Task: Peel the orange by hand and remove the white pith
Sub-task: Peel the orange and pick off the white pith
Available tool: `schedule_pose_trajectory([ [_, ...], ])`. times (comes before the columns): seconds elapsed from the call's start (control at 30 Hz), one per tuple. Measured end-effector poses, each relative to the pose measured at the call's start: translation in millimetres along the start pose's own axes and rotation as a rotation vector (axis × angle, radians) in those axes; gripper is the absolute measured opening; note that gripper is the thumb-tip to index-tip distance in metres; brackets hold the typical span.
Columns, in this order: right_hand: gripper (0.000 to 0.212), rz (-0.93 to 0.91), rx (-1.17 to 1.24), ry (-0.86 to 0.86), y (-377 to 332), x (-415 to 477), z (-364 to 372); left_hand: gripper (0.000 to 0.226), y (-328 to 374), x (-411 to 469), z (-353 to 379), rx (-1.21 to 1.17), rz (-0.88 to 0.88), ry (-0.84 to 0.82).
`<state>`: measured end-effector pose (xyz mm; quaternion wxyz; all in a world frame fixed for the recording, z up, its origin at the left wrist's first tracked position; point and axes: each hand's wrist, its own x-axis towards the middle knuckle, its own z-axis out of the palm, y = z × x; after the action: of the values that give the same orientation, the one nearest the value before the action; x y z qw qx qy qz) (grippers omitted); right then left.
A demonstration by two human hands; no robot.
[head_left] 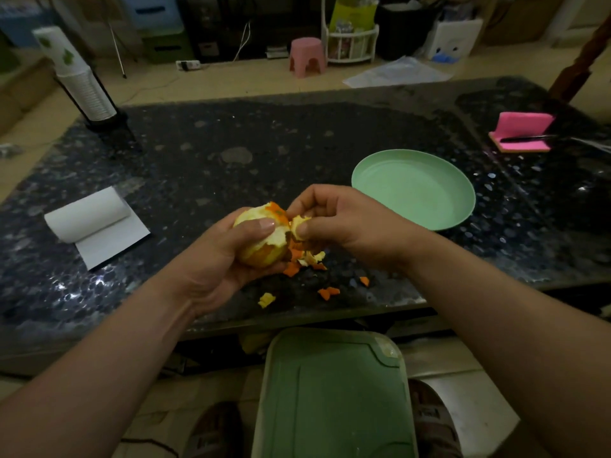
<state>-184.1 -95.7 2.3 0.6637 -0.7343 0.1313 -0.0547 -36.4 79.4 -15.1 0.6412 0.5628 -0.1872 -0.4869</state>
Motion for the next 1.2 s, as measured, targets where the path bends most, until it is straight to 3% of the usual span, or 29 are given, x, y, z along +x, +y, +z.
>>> schedule_pose_trajectory([
  [0.1,0.015,0.048,-0.027,-0.042,1,0,-7,0.055,0,0,-3,0.054,0.01,-0.037],
  [0.2,0.013,0.035,-0.462,0.113,9,2,-7,0.059,0,4,-6,0.114,0.054,-0.015],
  [0.33,0.037,-0.023,-0.657,0.172,8,3,2,0.062,-2,5,-7,0.161,0.066,-0.006],
  [0.47,0.055,-0.119,-0.601,0.092,0,-6,7,0.057,0,4,-4,0.148,0.047,-0.044],
  [0.7,0.025,-0.182,-0.548,0.116,-3,-9,9,0.056,2,0,-2,0.201,0.017,-0.061],
  [0.93,0.027,-0.274,-0.808,0.14,-10,-8,19,0.039,6,-5,5,0.443,0.116,-0.052],
  [1.2,0.021,-0.314,-0.662,0.207,-5,-4,22,0.04,8,-4,4,0.476,0.17,-0.042],
])
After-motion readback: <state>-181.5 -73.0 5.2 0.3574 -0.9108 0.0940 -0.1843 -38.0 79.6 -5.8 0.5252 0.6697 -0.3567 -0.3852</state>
